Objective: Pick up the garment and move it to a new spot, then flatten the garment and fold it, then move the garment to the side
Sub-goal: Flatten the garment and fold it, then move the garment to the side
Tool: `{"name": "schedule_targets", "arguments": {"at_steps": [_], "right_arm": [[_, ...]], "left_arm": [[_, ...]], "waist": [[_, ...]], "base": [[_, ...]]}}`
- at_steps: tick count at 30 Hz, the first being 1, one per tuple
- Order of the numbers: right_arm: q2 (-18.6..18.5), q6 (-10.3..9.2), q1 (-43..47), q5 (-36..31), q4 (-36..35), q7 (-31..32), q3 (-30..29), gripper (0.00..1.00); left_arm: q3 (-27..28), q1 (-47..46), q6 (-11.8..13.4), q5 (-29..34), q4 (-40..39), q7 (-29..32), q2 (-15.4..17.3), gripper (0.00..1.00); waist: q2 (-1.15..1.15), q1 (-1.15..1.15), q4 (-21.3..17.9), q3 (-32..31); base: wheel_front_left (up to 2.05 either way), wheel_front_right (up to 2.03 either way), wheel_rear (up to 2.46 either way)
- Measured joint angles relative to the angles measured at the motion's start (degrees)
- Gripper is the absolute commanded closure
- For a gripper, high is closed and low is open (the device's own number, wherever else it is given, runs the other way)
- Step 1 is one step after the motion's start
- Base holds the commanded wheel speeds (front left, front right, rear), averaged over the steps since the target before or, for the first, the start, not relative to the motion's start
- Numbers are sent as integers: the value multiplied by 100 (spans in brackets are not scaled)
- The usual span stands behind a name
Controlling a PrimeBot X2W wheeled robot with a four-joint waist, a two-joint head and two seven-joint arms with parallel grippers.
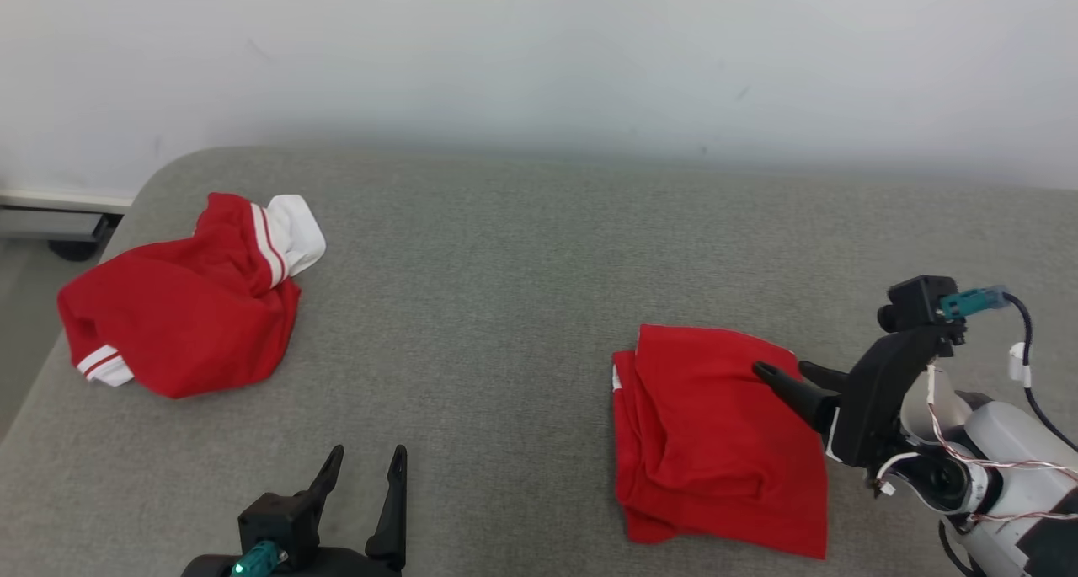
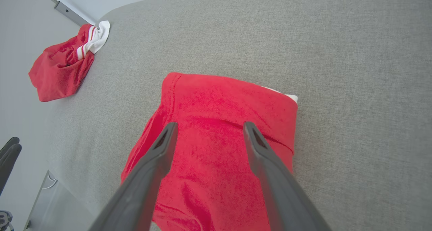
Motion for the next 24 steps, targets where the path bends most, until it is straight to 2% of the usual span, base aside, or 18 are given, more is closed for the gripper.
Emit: {"name": "schedule_targets", "arguments": {"at_steps": [11,24], "right_arm": [[-476,-149,92,-631,-89,-375,56,0],[-87,-294,32,-758,633,-447,244,0]], "left_arm": [[-13,-10,5,92,-192,-20,8,0],[-105,-76,47,136,-215,-15,-29,0]], "waist": [[0,-1,-294,66],[0,-1,-184,262]], "base": [[0,0,0],[0,0,0]]}}
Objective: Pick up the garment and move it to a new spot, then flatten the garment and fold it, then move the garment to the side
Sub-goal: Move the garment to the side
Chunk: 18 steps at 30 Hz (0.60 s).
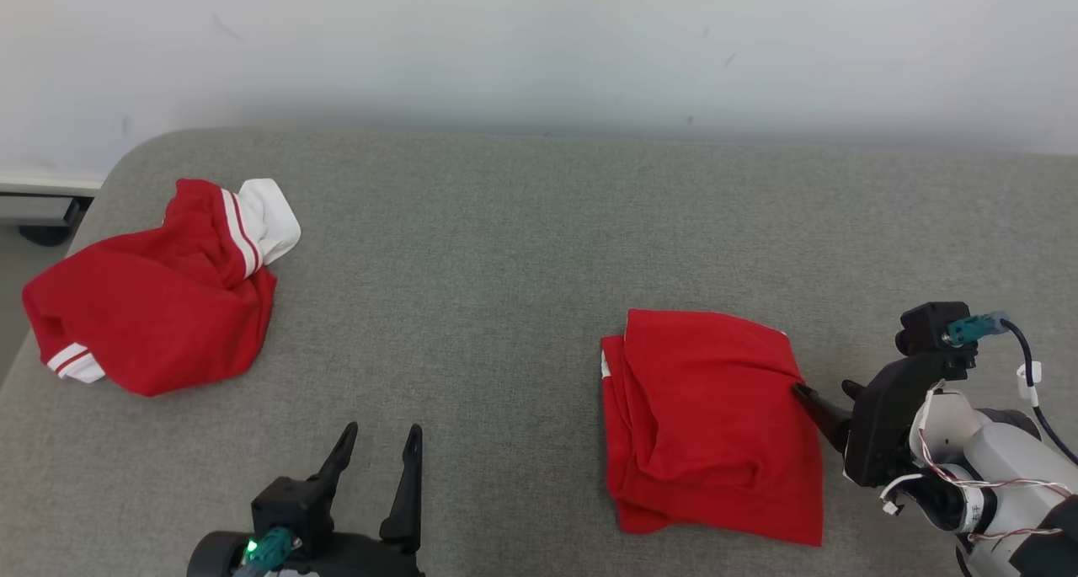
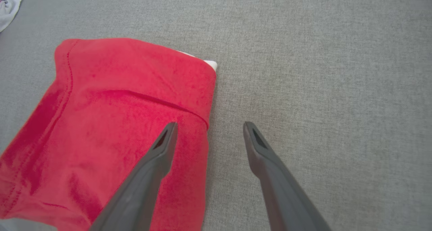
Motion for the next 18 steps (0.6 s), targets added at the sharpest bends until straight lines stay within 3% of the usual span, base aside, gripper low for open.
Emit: {"name": "schedule_targets", "arguments": {"at_steps": [16,17,18], "right_arm": [[388,57,-201,-4,786,11,99,0],[412,65,-230,-3,814,22,114,16],[433,107,-243,-2,864,56,127,53]], "left_arm": [[-66,-205,-4,-1,78,24,-65,0],[-68,-206,-4,-1,89,24,-68,0],[-70,-207,-4,-1,105,24,-71,0]], "waist": [[0,0,245,170],[0,0,252,171],[0,0,259,171]], "base": [[0,0,0],[0,0,0],[0,0,0]]}}
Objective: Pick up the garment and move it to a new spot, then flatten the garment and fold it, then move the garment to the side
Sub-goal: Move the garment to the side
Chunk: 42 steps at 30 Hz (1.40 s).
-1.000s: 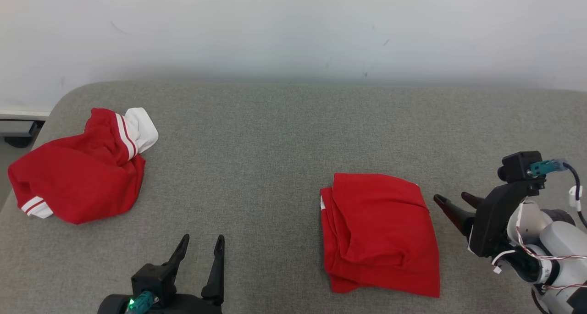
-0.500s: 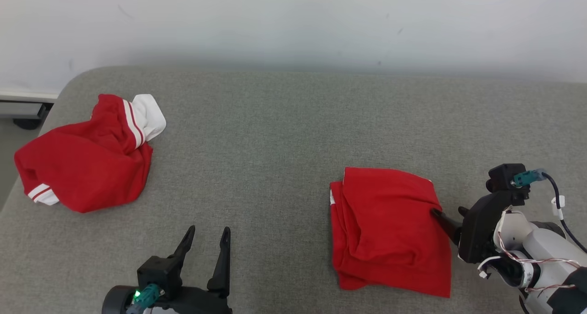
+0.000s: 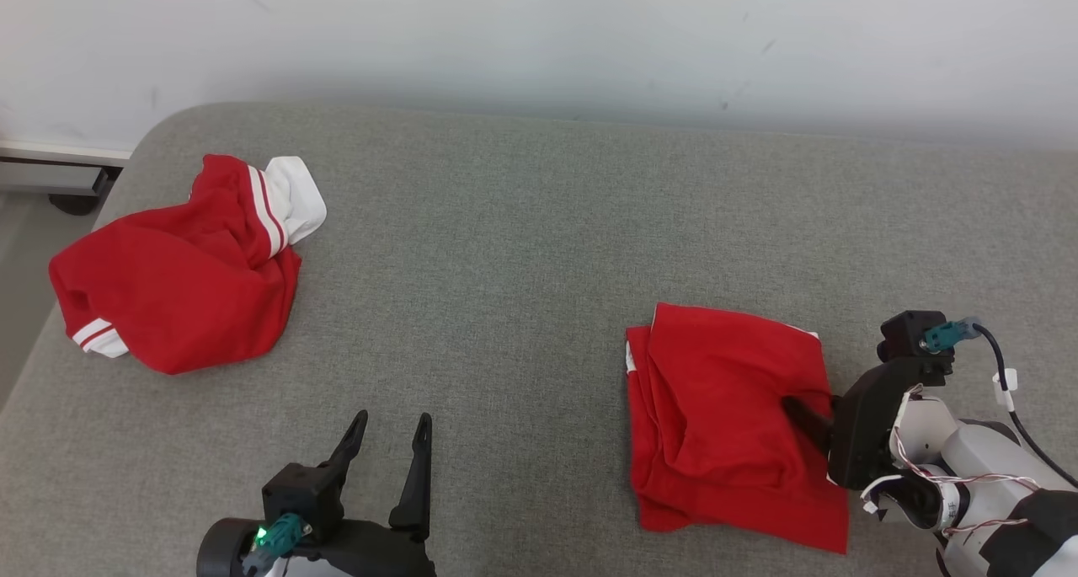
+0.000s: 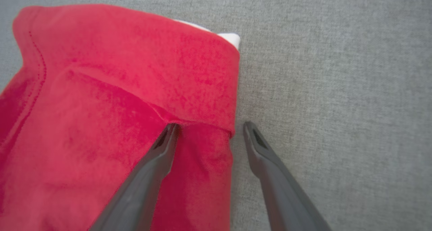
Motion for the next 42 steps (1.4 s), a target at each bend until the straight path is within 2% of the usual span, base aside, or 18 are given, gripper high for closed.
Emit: {"name": "schedule_targets", "arguments": {"at_steps": [1,2,9,14,28,38,42], "right_arm": [[9,20,-4,10,53,4,7,79],[7,54,-12,30,89,4,7,100],[69,255,-113,62,315,48,19,100],[14,314,-344,180,457,40,-124,100],[-793,548,-1372,-73,1000,260,-226,100],[-1506,577,-2147,-232,1418,401,-399,100],[-1681,599,-2397,-319,1561,410,-422,100]], "left_arm": [[0,0,-1,-2,20,0,-1,0],[0,0,-1,-2,41,0,-1,0],[20,4,0,-19,114,-9,-16,0],[48,22,-1,-64,111,-36,0,0],[79,26,-2,-67,-260,-83,126,0],[27,-333,-97,45,-624,-56,202,0],[16,-405,-97,91,-687,-18,245,0]], "waist": [[0,0,6,-1],[0,0,12,-3],[0,0,-28,-56],[0,0,-127,-92],[0,1,-453,193],[0,1,-557,695],[1,2,-547,903]], "base": [[0,0,0],[0,0,0],[0,0,0],[0,0,0],[0,0,0],[0,0,0],[0,0,0]]}}
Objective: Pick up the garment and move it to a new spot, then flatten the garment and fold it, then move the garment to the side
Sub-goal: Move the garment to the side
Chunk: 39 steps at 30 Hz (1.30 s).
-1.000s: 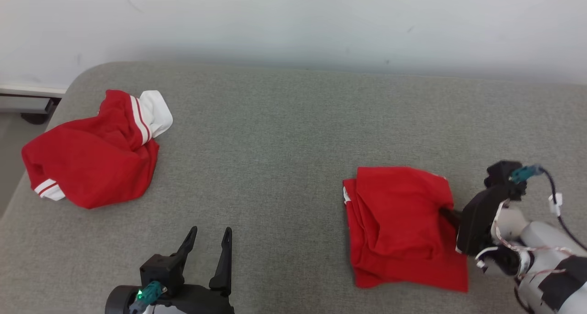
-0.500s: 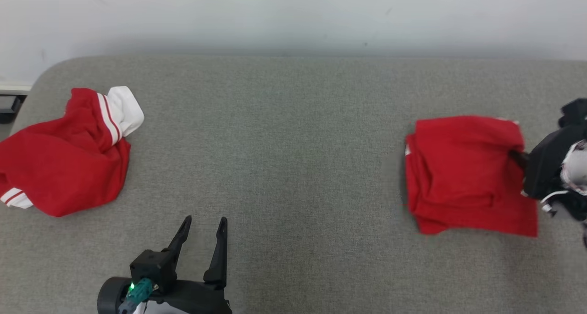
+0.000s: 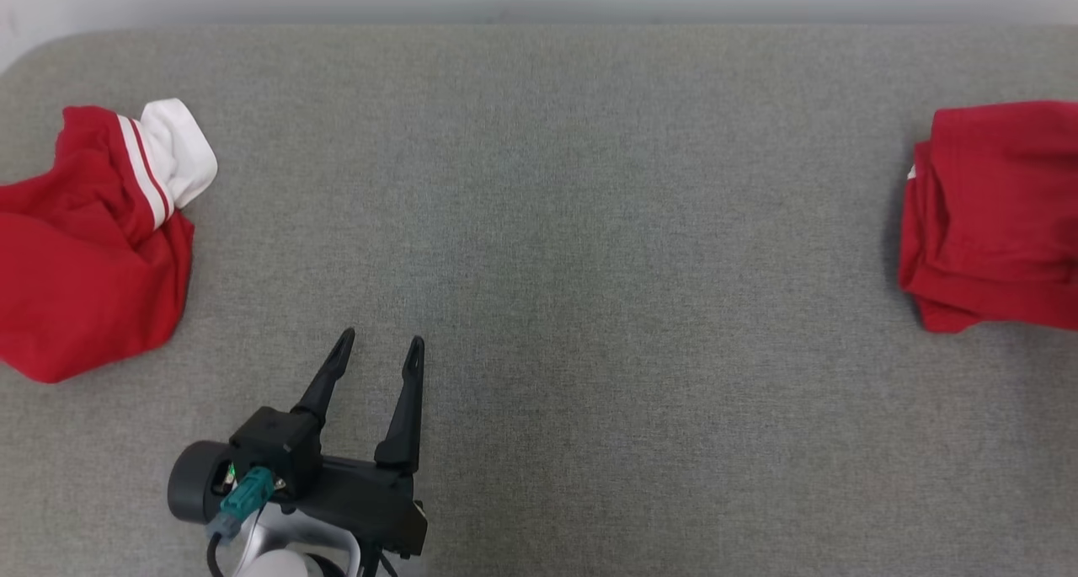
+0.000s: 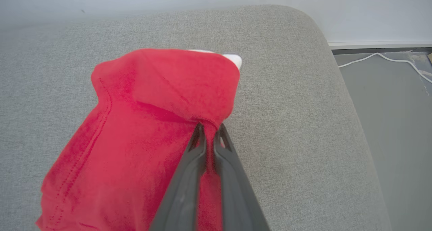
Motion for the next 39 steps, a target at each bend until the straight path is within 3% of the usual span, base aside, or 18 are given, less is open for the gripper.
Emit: {"name": "schedule_targets", "arguments": {"at_steps": [14,26,27,28,29,39], "right_arm": [[-405,-32,-660,-557,311,16,198,100],[-438,-53,-954,-882,577,-23,420,100],[-437,-55,-987,-939,580,-60,463,96],[-437,-55,-987,-939,580,-60,463,5],[-436,-56,-1009,-1002,588,-62,503,0],[-312,-62,-1148,-1305,780,-183,745,0]], "left_arm": [[-80,-343,-52,89,-168,52,-5,0],[-80,-386,-51,89,-169,92,-15,0],[-79,-386,-51,89,-169,92,-14,0],[-79,-386,-51,89,-169,92,-14,0],[-78,-386,-51,89,-167,92,-15,0],[-30,-385,-48,87,-93,85,-2,0]], "waist": [[0,-1,127,492],[0,-1,267,575],[0,-1,272,577],[0,-1,272,577],[0,-1,277,578],[-1,-2,202,437]], "base": [[0,0,0],[0,0,0],[0,0,0],[0,0,0],[0,0,0],[0,0,0]]}}
